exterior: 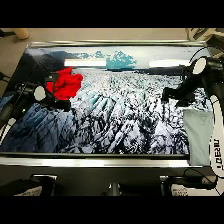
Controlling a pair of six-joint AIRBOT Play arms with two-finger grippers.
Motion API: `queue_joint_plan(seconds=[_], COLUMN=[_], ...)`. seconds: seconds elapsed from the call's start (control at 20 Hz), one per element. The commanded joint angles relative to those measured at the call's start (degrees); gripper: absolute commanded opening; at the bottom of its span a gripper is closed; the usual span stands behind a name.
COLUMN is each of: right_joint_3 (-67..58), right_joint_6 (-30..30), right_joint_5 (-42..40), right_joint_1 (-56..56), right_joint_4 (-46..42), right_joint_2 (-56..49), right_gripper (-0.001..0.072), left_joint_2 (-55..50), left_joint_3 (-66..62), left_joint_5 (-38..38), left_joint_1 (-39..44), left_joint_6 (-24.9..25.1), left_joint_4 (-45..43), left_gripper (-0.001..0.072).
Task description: Fold the shirts.
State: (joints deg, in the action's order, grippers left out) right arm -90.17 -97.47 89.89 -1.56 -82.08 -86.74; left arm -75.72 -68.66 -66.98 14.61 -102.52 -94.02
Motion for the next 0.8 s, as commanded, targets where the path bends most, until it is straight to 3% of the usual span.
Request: queue_joint_plan(seconds=[0.0, 0.5, 0.6, 0.75], right_joint_3=[-0.07, -0.07, -0.07, -0.07], right_joint_6=[-0.02, -0.04, 0.44, 0.44], right_joint_5=[0.02, -1.55, -12.85, -26.8], right_joint_1=[0.04, 0.04, 0.04, 0.04], right_joint_4=[0.0, 0.0, -0.13, -0.11], right_joint_2=[-0.04, -0.04, -0.04, -0.04], right_gripper=[0.0651, 0.0651, 0.0651, 0.0651], left_joint_2=[0.02, 0.02, 0.0, -0.11], left_joint_3=[0.02, 0.02, 0.02, 0.02], left_joint_5=[0.0, 0.0, 0.68, 7.41], left_joint_1=[0.02, 0.02, 0.02, 0.11], left_joint_6=[0.02, 0.02, -0.48, -0.61], left_joint_4=[-0.02, 0.0, 0.04, 0.04], left_gripper=[0.0687, 0.0688, 0.0687, 0.0688])
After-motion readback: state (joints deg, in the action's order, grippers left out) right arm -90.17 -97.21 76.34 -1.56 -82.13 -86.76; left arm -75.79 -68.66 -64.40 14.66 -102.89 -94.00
